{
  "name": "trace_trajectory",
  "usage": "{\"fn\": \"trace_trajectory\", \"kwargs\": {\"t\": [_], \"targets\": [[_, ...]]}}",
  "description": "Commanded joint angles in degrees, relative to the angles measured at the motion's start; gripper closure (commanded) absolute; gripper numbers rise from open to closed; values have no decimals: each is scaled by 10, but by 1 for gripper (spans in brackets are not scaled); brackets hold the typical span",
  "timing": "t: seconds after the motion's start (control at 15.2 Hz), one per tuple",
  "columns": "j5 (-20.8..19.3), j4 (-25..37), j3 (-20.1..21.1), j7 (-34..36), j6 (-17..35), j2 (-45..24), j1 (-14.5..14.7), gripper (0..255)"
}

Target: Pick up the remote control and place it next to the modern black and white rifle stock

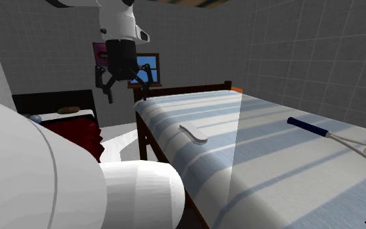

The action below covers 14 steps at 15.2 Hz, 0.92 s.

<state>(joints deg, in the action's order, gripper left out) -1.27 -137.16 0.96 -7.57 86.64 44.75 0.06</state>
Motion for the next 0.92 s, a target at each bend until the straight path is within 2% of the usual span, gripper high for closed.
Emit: {"fn": "trace_trajectory", "kwargs": {"t": [0.0, 0.46, 0.86], "targets": [[0, 0, 0, 0, 0, 0, 0, 0], [-39, -11, -66, -77, 115, -86, -19, 0], [-52, 11, -121, -143, 207, -186, -29, 0]]}}
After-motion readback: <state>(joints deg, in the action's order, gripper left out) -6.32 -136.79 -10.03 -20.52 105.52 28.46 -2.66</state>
